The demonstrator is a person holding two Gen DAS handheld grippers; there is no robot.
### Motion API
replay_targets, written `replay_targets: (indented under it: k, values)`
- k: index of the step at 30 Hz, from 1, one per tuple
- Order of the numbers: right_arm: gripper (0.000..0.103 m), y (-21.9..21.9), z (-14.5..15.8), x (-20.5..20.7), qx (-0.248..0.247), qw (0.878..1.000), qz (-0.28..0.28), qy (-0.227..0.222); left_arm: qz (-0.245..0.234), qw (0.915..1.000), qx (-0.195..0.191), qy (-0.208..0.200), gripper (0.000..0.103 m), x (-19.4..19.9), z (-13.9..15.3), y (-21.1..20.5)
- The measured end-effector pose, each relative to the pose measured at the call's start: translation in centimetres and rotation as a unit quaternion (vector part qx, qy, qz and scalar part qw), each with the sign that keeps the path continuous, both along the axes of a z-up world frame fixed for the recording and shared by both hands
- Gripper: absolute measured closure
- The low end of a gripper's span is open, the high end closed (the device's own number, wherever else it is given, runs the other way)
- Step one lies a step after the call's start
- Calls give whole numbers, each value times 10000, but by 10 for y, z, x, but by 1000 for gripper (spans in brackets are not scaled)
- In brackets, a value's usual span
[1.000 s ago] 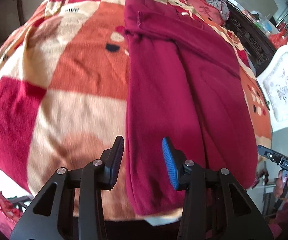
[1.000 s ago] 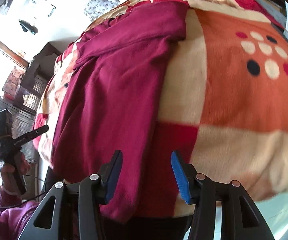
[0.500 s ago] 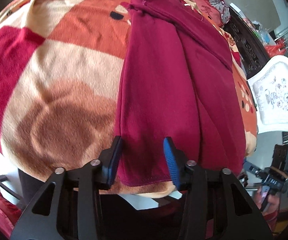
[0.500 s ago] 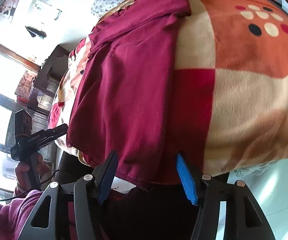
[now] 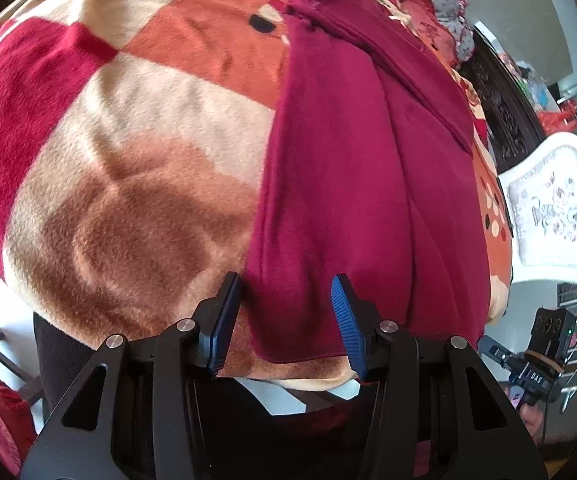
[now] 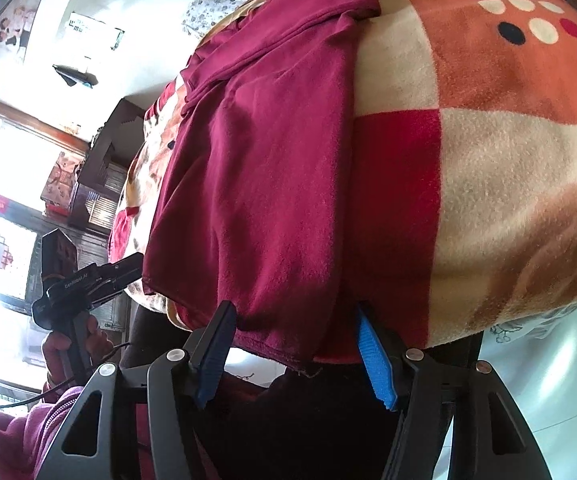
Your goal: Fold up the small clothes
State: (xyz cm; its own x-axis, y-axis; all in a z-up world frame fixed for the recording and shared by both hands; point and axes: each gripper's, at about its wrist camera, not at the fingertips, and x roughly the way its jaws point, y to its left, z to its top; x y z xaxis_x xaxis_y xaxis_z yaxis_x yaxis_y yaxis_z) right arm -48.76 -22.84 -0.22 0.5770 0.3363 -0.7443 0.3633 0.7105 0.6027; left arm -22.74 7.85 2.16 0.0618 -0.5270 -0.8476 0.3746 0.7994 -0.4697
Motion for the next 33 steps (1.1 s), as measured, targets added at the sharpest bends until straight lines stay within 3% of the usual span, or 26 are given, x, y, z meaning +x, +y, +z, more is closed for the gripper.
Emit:
replay_targets:
  k: [6, 9, 10, 11, 12, 14, 15, 16, 18, 23, 27, 29, 33]
  values:
    - [45, -3, -4, 6, 55, 10000, -5, -12, -198, 9998, 82, 19, 56, -2, -4, -11]
    - [45, -4, -7, 6, 92, 9999, -60, -40, -220, 9997, 97, 26, 48, -3, -5, -15]
    - [51, -5, -8, 6, 96, 9999, -68, -72, -165, 9998, 111, 40, 48, -3, -6, -15]
    - [66, -4, -7, 7, 83, 9999, -44, -122, -120, 9999, 104, 49, 48, -3, -6, -15]
    - [73, -4, -7, 6, 56, 9998, -22, -164, -107, 9999, 94, 46, 48, -3, -6, -16]
    - [77, -2, -1, 5, -62, 9997, -28, -249, -124, 9998, 129, 26, 48, -3, -5, -18]
    - [78, -1, 1, 4, -137, 9995, -13, -271, -109, 9999, 105, 8, 66, -2, -3, -18]
    - [82, -2, 3, 2, -179, 9994, -8, -289, -107, 9999, 80, 15, 98, -1, -3, -18]
    - [96, -5, 10, -5, -205, 9991, -41, -381, -119, 9996, -137, 205, 97, 3, -1, -19]
    - [96, -15, 50, -24, -405, 9954, -130, -861, -419, 9977, -333, -419, 97, -6, 36, -14]
    - [96, -18, 70, -32, -554, 9939, -82, -946, -255, 9959, -582, -644, 97, -6, 60, 13]
    - [96, -15, 69, -33, -551, 9942, 9, -924, -201, 9965, -497, -638, 97, -4, 57, 25]
    - [96, -18, 36, -26, -269, 9985, 24, -486, -172, 9995, -239, -143, 97, -4, 19, 29]
